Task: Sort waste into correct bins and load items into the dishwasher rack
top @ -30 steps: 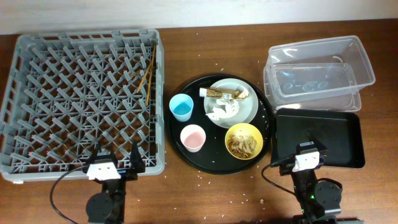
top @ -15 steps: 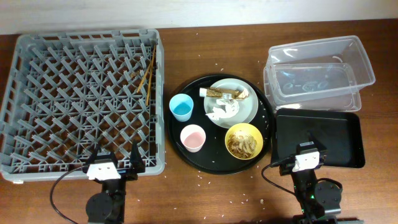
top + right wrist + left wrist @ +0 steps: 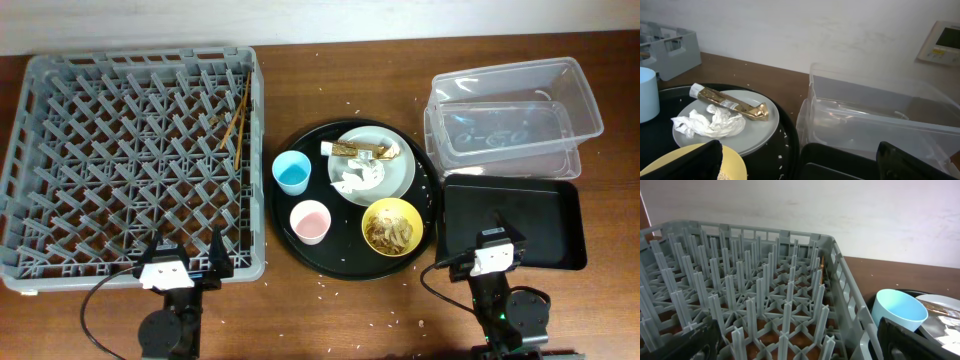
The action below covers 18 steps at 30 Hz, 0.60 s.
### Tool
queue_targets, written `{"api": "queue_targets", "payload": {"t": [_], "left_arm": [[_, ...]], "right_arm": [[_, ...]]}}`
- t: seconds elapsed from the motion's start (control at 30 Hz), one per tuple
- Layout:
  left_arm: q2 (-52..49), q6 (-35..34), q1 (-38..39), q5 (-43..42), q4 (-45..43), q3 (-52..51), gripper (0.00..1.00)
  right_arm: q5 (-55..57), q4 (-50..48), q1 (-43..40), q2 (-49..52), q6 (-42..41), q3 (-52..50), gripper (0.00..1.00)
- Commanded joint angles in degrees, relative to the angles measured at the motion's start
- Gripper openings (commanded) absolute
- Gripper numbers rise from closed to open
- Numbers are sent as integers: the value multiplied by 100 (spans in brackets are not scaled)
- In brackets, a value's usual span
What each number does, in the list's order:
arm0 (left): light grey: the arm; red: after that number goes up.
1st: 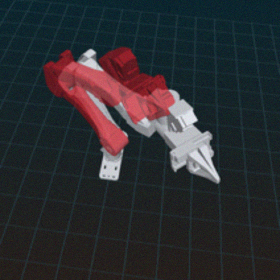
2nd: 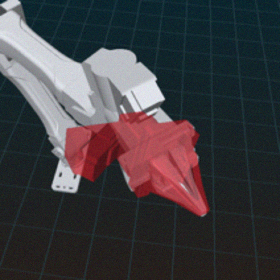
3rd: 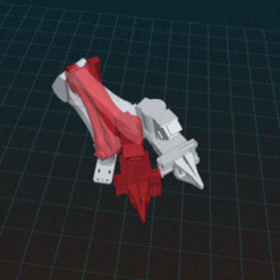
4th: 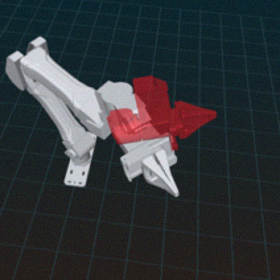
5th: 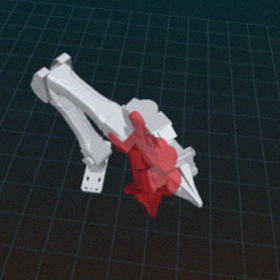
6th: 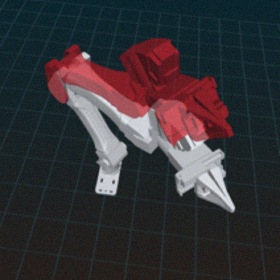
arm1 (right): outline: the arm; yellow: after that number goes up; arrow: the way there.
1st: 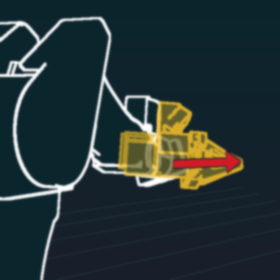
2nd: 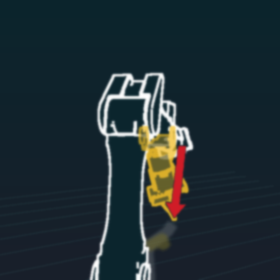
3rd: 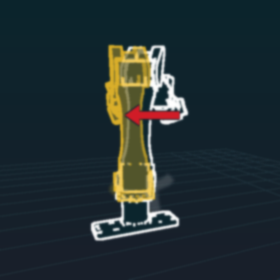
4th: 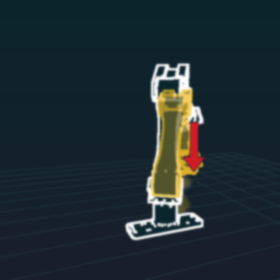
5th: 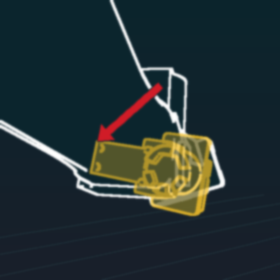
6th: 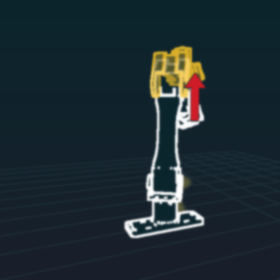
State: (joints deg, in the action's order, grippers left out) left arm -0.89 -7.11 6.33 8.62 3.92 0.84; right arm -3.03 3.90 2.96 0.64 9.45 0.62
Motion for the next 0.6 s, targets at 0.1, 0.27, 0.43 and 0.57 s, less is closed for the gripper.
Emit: {"api": "queue_targets", "payload": {"t": [0.1, 0.27, 0.43, 0.57], "left_arm": [[52, -52, -11, 22, -4, -31, 99], [52, -57, -11, -280, -22, -31, 99], [55, -55, -11, -1950, -1069, -31, 99], [42, -229, -11, -2109, -1637, 415, 99]], "right_arm": [[-33, 17, -37, -33, 17, -31, 99], [-299, -11, -37, -33, -291, -31, 98], [-1375, -350, -37, -33, -289, -31, 98], [-2142, -1150, -37, -33, -721, 2, 98]]}}
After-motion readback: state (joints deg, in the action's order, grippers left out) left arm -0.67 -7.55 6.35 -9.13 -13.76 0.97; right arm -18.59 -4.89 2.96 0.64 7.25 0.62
